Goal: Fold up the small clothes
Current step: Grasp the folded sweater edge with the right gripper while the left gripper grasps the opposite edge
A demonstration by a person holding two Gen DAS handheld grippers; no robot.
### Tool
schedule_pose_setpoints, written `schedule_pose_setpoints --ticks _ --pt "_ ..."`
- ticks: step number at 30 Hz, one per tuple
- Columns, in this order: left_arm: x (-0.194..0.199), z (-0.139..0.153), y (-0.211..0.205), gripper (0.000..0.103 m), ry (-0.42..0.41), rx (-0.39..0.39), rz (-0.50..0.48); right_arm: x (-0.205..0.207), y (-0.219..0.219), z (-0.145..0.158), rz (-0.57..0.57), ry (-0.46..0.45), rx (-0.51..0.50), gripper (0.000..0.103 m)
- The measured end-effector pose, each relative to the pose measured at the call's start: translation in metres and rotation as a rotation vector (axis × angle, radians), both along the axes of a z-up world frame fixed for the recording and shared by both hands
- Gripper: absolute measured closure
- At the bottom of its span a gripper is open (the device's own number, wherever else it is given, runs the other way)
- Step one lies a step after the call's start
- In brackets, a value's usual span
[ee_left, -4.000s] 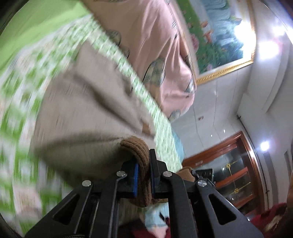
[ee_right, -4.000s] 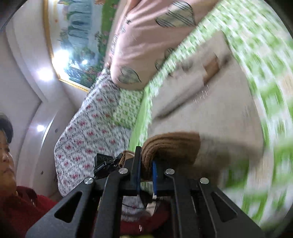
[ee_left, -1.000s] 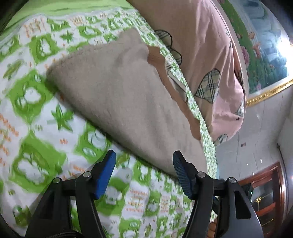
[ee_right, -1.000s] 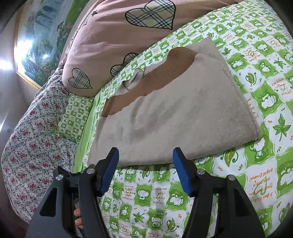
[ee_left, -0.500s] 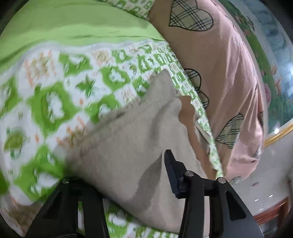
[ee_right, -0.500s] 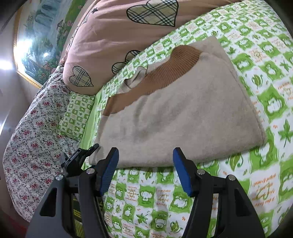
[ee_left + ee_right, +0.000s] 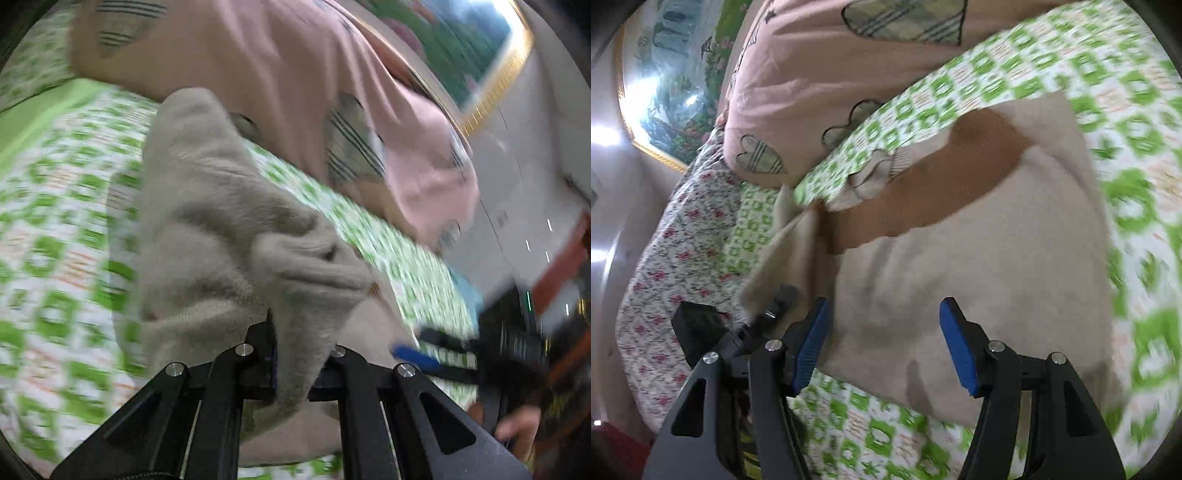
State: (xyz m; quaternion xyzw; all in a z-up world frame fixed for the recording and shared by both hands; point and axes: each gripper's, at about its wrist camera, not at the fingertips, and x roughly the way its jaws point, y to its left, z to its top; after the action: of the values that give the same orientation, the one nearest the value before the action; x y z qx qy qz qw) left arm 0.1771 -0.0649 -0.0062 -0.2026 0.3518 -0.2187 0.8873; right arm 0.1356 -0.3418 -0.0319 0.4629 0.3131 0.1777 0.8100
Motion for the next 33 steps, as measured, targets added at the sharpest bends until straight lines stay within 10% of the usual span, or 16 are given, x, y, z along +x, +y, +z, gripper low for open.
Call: schedule_pose_setpoints --ticks 4,11,12,15,24,33 --pt "0.000 -0.021 -0.021 0.096 0.051 0.029 -0.058 0.038 0.003 0.003 0.094 0.002 0.025 0.020" --pt "-0.002 -0.024 -0.013 0.097 0.055 0.015 -0.069 0.119 0.054 0.009 0.237 0.061 -0.017 0.020" --pt "0.000 -0.024 -0.016 0.097 0.051 0.019 -0.073 0.128 0.062 0.012 0.247 0.066 -0.050 0.024" --pt "-0.002 -0.019 -0.017 0.097 0.035 0.017 -0.083 0.149 0.091 0.026 0.263 0.068 -0.191 0.080" --pt "-0.012 0.020 -0.069 0.096 -0.032 -0.076 -0.280 0.090 0.010 0.073 0.130 -0.119 -0.243 0.084" --pt "-0.010 -0.039 -0.157 0.096 0.104 -0.085 -0.436 0.048 -0.075 -0.009 -0.013 0.072 -0.209 0.084"
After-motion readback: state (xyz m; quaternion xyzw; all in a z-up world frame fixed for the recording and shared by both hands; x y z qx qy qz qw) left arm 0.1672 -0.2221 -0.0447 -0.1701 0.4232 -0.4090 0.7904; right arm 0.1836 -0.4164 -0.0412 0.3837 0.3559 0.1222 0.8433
